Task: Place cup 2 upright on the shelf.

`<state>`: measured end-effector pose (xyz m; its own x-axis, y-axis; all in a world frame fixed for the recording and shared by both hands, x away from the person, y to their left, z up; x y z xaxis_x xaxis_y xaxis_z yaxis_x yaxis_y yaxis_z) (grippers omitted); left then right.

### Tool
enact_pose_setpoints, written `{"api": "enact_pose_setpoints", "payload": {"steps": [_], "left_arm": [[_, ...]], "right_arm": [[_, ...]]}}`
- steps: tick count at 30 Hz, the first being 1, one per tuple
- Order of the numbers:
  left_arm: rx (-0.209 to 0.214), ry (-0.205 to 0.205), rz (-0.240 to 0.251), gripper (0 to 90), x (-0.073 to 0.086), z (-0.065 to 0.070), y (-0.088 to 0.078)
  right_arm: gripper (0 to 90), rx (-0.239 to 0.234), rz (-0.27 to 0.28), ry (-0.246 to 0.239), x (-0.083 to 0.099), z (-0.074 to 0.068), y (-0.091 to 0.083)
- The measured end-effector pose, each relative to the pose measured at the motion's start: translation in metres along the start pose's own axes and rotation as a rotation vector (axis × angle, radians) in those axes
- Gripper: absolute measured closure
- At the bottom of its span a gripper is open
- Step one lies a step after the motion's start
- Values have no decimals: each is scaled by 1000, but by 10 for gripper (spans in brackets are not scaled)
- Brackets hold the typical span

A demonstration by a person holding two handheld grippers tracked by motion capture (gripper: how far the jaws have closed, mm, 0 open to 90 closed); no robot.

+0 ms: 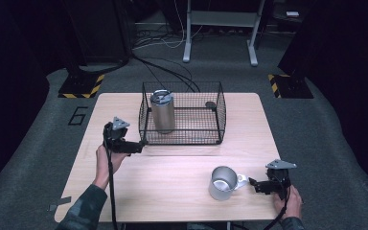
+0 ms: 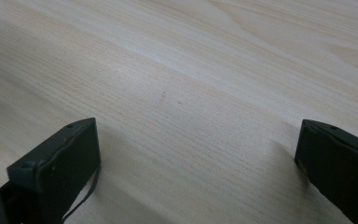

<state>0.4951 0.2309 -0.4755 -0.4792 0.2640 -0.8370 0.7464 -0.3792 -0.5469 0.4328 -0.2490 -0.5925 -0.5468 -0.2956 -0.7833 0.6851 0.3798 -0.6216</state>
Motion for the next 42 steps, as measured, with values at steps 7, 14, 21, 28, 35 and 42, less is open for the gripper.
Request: {"api": "enact_pose_setpoints", "payload": {"steps": [7, 14, 21, 28, 35, 42], "left_arm": [[-24, -56, -71, 1, 56, -13, 6], [-52, -83, -138, 1, 104, -20, 14], [-53, -112, -127, 0, 121, -22, 18], [-107, -94, -79, 0, 130, -20, 18], [-110, -91, -76, 0, 131, -20, 17], [-114, -93, -76, 0, 131, -20, 17]], "right_arm": [[0, 17, 8, 3, 0, 1, -1], [0, 25, 4, 12, 1, -3, -2], [0, 66, 6, 45, 2, -3, -2], [0, 66, 7, 39, 5, 0, -7], [1, 87, 0, 70, 6, 4, -9], [10, 34, 68, 156, -11, 8, -26]]}}
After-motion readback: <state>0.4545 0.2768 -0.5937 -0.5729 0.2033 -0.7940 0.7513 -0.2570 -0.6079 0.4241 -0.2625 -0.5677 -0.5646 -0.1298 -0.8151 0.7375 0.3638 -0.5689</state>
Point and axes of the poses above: each handheld gripper's, and its own axes: y roughly forward along the jaws, x roughly out of its underside, z roughly to its right, the point moved 9 cm from there along y, roughly forward along the jaws, and after that the axes turned 6 degrees about z, right-handed, at the moved point
